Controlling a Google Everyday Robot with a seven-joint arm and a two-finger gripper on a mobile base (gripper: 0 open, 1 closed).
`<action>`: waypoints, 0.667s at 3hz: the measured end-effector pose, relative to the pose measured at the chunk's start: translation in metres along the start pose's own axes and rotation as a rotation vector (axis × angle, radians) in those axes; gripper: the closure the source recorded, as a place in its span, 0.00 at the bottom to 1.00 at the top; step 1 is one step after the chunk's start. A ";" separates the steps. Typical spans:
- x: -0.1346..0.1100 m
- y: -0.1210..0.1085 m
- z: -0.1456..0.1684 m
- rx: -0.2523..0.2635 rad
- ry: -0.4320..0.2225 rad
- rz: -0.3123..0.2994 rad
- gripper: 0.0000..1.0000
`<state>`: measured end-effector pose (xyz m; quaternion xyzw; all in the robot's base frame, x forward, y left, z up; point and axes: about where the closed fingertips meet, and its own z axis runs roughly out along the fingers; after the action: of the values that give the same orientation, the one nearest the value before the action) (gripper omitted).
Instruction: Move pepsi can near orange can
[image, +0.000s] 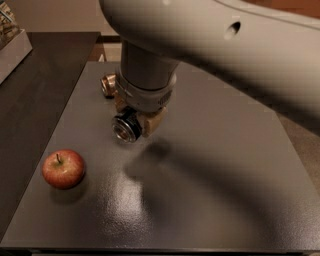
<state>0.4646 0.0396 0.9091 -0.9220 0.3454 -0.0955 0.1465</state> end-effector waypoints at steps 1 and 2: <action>0.036 -0.025 0.019 0.008 0.024 0.059 1.00; 0.071 -0.042 0.032 0.006 0.054 0.117 1.00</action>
Offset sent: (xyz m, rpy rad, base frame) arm 0.1368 -0.0213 -0.0171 0.0011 -0.0270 -0.2079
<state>0.5520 0.0291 0.8983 -0.8969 0.4022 -0.1129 0.1452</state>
